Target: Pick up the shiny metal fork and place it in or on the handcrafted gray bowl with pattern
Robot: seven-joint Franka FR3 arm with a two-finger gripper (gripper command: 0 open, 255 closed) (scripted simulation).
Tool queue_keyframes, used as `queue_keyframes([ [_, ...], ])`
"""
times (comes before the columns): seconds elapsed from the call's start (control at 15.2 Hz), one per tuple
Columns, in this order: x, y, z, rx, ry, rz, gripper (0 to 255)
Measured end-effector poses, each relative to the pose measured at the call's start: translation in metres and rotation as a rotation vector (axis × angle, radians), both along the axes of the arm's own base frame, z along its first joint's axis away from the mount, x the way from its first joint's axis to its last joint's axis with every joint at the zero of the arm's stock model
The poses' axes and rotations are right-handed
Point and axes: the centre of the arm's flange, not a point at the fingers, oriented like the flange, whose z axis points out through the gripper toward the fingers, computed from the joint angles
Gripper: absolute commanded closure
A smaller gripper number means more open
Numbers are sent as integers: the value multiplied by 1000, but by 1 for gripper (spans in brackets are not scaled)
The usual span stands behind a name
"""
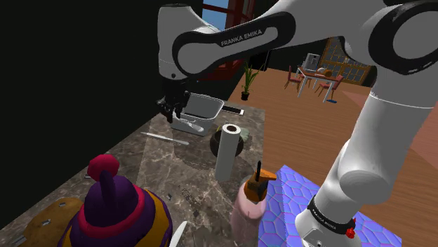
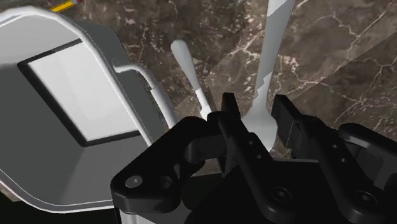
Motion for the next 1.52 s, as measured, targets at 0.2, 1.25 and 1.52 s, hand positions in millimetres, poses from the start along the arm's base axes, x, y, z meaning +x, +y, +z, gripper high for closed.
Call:
queue_keyframes([
  [0.2,-19,-34,-2,0,0,0,255],
  [1.25,-100,-157,-41,0,0,0,255],
  [1.52,-101,-158,-58,1,0,0,255],
])
